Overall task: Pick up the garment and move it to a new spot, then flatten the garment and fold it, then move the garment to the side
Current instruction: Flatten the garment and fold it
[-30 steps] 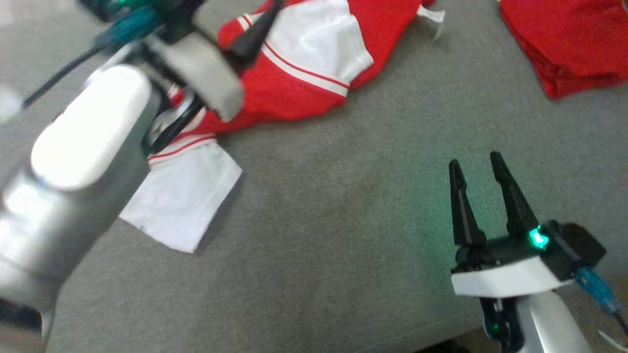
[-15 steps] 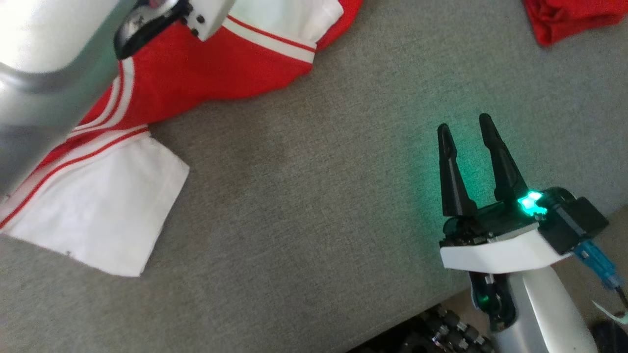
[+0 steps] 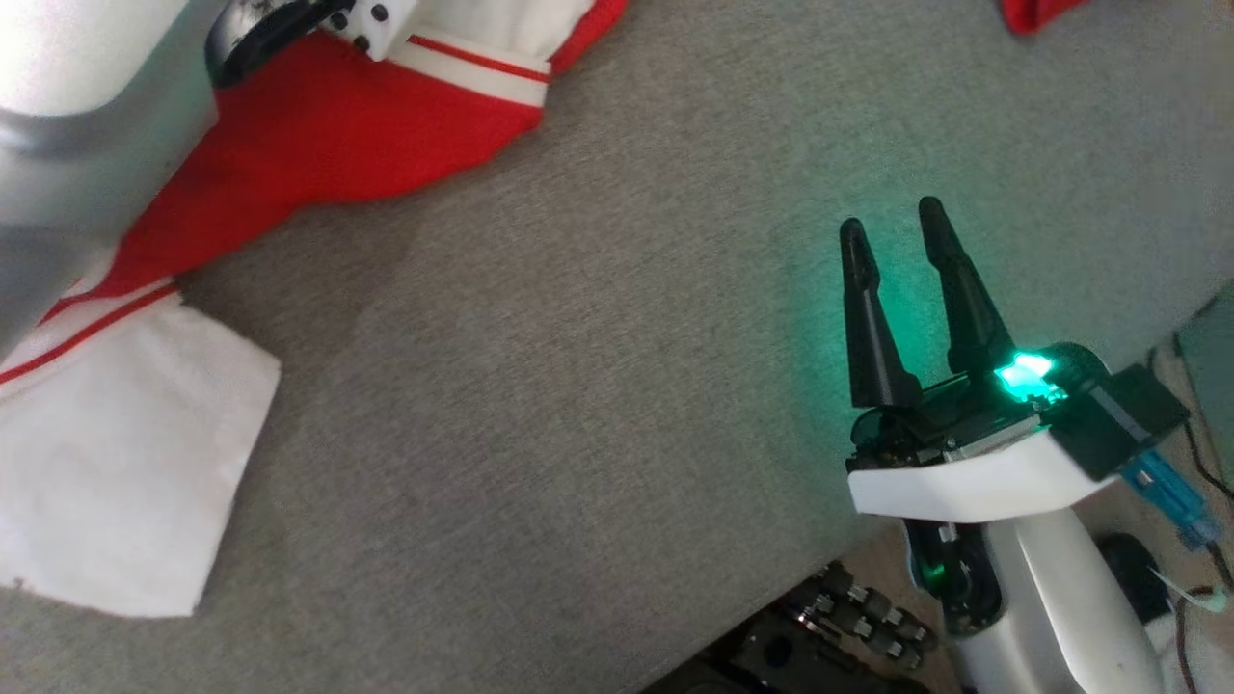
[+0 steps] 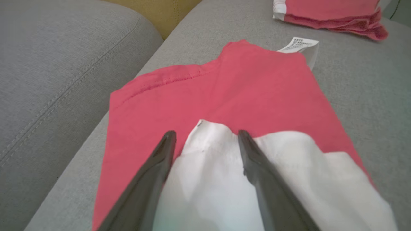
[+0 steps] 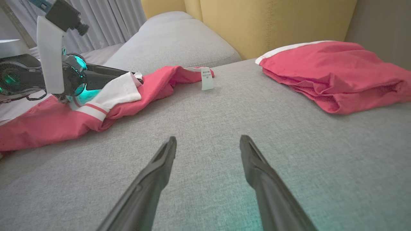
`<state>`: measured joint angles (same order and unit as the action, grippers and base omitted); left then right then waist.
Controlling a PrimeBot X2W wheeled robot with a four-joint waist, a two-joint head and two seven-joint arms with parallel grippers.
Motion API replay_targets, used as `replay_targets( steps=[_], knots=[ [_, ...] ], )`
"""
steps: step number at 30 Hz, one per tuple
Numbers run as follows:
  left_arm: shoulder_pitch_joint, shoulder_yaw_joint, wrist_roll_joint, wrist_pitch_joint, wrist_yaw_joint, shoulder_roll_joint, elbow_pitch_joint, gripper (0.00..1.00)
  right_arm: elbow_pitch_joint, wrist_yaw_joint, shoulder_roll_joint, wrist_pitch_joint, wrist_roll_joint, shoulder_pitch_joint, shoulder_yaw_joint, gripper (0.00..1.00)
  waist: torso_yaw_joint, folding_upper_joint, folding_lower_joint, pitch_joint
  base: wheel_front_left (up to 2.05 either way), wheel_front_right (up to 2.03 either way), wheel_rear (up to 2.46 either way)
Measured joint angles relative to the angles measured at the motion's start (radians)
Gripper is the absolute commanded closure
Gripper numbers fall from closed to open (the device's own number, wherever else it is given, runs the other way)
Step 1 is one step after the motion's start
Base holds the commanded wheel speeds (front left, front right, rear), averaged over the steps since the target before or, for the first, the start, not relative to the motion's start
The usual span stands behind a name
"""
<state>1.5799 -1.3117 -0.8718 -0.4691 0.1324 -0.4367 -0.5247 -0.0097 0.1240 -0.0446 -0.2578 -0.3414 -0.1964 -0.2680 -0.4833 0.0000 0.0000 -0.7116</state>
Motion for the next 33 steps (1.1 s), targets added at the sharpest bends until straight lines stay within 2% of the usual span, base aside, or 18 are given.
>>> replay_targets(
  steps=[6, 7, 9, 10, 11, 12, 16, 20, 27, 33],
  knots=[
    [0.0, 0.0, 0.016, -0.042, 0.0, -0.026, 0.008, 0.0, 0.0, 0.0, 0.0, 0.0, -0.021, 0.0, -0.011, 0.0, -0.043, 0.0, 0.0, -0.016, 0.0, 0.0, 0.0],
    [0.0, 0.0, 0.019, -0.054, 0.0, -0.029, 0.008, 0.05, 0.0, 0.0, 0.0, 0.0, -0.021, 0.0, -0.011, 0.0, -0.048, 0.0, 0.0, -0.018, 0.0, 0.0, 0.0],
    [0.001, 0.0, 0.019, -0.059, 0.0, -0.031, 0.013, 0.68, 0.0, 0.0, 0.0, 0.0, -0.021, 0.0, -0.01, 0.0, -0.052, 0.0, 0.0, -0.022, 0.0, 0.0, 0.0],
    [0.001, 0.0, 0.019, -0.059, 0.0, -0.031, 0.016, 0.81, 0.0, 0.0, 0.0, 0.0, -0.023, 0.0, -0.01, 0.0, -0.053, 0.0, 0.0, -0.024, 0.0, 0.0, 0.0],
    [0.001, 0.0, 0.019, -0.059, 0.0, -0.031, 0.019, 0.85, 0.0, 0.0, 0.0, 0.0, -0.027, 0.0, -0.01, 0.0, -0.052, 0.0, 0.0, -0.024, 0.0, 0.0, 0.0],
    [0.001, 0.0, 0.019, -0.061, 0.0, -0.031, 0.022, 0.99, 0.0, 0.0, 0.0, 0.0, -0.028, 0.0, -0.009, 0.0, -0.05, 0.0, 0.0, -0.025, 0.0, 0.0, 0.0],
    [0.001, 0.0, 0.019, -0.053, 0.0, -0.031, 0.061, 1.0, 0.0, 0.0, 0.0, 0.0, -0.028, -0.001, -0.003, 0.0, -0.034, 0.0, 0.0, -0.024, 0.0, 0.0, 0.0],
    [-0.004, -0.002, 0.017, -0.003, 0.0, -0.035, 0.145, 1.0, 0.0, 0.0, 0.0, 0.0, -0.015, -0.004, 0.011, 0.0, -0.009, 0.0, 0.0, -0.014, 0.0, 0.0, 0.0],
    [-0.154, -0.01, -0.027, 0.004, 0.0, -0.04, 0.441, 1.0, 0.001, 0.0, 0.0, 0.0, 0.026, -0.007, 0.042, 0.0, 0.029, 0.0001, 0.0, 0.048, 0.0, 0.0, 0.0],
    [-0.279, -0.012, -0.04, 0.002, 0.0, -0.041, 0.635, 1.0, 0.001, 0.0, 0.0, 0.0, 0.053, 0.005, 0.058, 0.0, 0.051, 0.0001, -0.0002, 0.126, 0.0, 0.0, 0.0]
  ],
)
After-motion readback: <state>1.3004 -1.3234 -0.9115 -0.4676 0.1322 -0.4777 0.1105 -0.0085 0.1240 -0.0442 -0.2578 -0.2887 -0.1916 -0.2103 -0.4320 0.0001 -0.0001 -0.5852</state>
